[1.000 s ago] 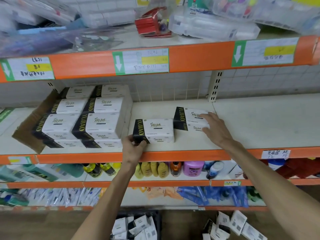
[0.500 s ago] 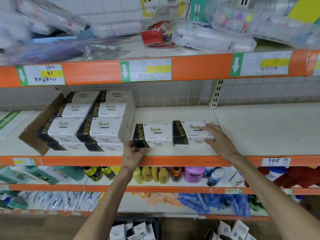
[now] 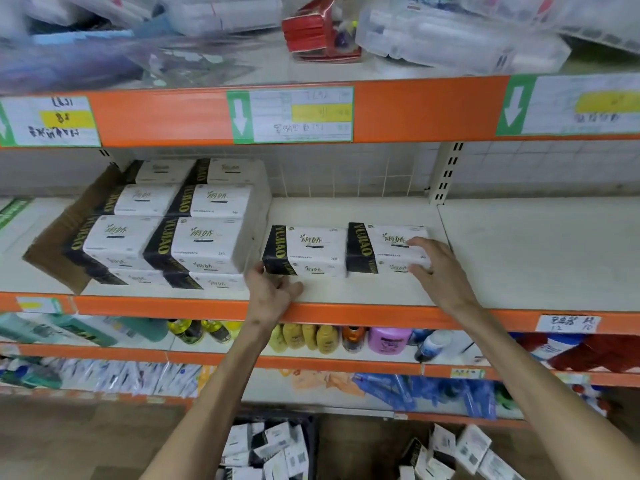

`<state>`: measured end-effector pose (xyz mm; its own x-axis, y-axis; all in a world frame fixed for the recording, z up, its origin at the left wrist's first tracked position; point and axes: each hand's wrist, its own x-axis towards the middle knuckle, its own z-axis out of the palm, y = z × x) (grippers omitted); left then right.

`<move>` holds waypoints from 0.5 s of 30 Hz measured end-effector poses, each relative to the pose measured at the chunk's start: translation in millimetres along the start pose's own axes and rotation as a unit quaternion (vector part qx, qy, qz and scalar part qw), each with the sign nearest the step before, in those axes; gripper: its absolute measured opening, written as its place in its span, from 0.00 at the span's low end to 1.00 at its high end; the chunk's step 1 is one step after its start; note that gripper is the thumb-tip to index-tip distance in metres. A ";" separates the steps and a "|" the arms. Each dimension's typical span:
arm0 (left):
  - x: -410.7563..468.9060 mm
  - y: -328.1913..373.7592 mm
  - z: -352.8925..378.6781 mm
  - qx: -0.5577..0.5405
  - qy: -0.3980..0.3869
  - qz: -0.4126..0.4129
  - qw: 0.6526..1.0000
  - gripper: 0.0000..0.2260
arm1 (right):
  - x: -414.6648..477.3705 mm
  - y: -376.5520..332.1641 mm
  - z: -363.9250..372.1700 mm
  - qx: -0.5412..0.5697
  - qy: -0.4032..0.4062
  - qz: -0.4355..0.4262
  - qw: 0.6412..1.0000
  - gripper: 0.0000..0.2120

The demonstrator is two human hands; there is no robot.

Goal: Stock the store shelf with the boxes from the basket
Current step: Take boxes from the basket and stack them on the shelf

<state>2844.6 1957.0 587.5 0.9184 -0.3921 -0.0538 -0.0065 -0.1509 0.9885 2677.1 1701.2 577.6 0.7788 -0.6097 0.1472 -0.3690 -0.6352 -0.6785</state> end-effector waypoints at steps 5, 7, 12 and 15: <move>1.3 0.6 3.9 -0.002 0.016 -0.043 0.999 0.22 | 1.8 2.1 -0.9 -0.003 -0.010 -0.002 1.000 0.20; 0.3 3.5 4.7 0.000 0.013 -0.054 0.998 0.24 | 0.3 2.2 -1.8 -0.003 -0.015 -0.002 1.000 0.20; -0.7 12.0 2.5 0.013 0.001 -0.037 0.999 0.23 | -6.3 2.9 -2.8 0.002 -0.010 0.006 1.000 0.20; -1.6 15.2 4.3 0.014 0.004 -0.024 1.000 0.22 | -5.8 0.2 -2.9 -0.011 -0.011 0.010 1.000 0.20</move>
<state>2841.3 1951.4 602.1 0.9213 -0.3761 -0.0989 0.0260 -0.1941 0.9806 2671.1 1703.3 578.8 0.7814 -0.6129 0.1176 -0.3966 -0.6332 -0.6646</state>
